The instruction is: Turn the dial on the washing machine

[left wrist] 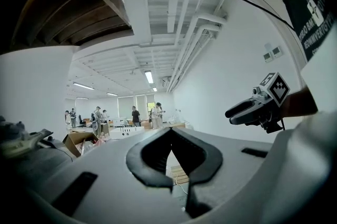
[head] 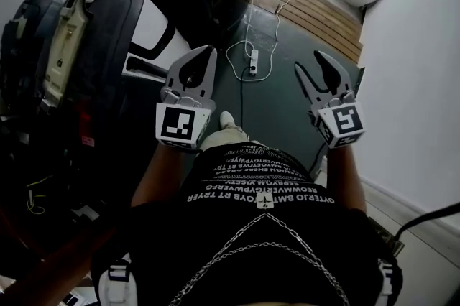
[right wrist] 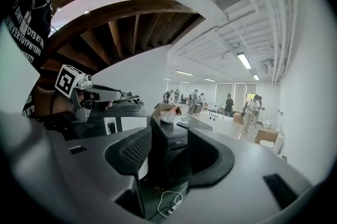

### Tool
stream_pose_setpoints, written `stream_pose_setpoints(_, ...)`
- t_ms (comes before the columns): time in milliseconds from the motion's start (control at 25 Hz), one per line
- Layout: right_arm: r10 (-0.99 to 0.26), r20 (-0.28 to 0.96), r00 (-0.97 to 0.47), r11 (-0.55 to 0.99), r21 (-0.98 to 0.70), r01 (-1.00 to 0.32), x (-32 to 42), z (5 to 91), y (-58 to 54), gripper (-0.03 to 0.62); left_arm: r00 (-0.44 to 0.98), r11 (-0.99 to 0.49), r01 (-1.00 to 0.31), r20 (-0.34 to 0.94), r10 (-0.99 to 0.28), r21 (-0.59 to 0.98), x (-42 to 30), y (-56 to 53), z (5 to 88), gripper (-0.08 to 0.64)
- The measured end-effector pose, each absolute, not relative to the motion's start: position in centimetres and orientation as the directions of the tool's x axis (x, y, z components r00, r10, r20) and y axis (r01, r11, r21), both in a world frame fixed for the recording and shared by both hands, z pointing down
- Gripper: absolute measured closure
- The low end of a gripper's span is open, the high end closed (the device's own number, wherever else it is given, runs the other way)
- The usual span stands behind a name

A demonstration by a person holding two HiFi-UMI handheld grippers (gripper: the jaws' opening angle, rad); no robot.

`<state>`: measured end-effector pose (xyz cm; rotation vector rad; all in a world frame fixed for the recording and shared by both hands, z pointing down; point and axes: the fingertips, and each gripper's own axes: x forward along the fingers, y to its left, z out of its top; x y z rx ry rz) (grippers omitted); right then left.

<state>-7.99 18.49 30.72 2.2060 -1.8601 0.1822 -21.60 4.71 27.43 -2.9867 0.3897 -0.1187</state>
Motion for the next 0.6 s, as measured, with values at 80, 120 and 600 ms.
stream_pose_setpoints(80, -0.950, 0.261, 0.174, -0.153, 0.100, -0.983, -7.2, 30.7, 16.0, 0.382, 0.965, -0.961, -0.245, 0.061, -0.254, -0.130, -20.7, 2.4, 27.5, 0.554)
stream_pose_setpoints(120, -0.951, 0.259, 0.170, -0.153, 0.087, -0.984, -7.0, 30.5, 14.6, 0.382, 0.968, -0.963, -0.238, 0.053, -0.246, -0.128, -20.4, 1.4, 27.6, 0.554)
stream_pose_setpoints(600, -0.954, 0.249, 0.169, -0.146, 0.112, -0.983, -5.1, 30.1, 5.1, 0.382, 0.987, -0.984, -0.153, 0.036, -0.157, -0.091, -16.1, -6.3, 28.5, 0.554)
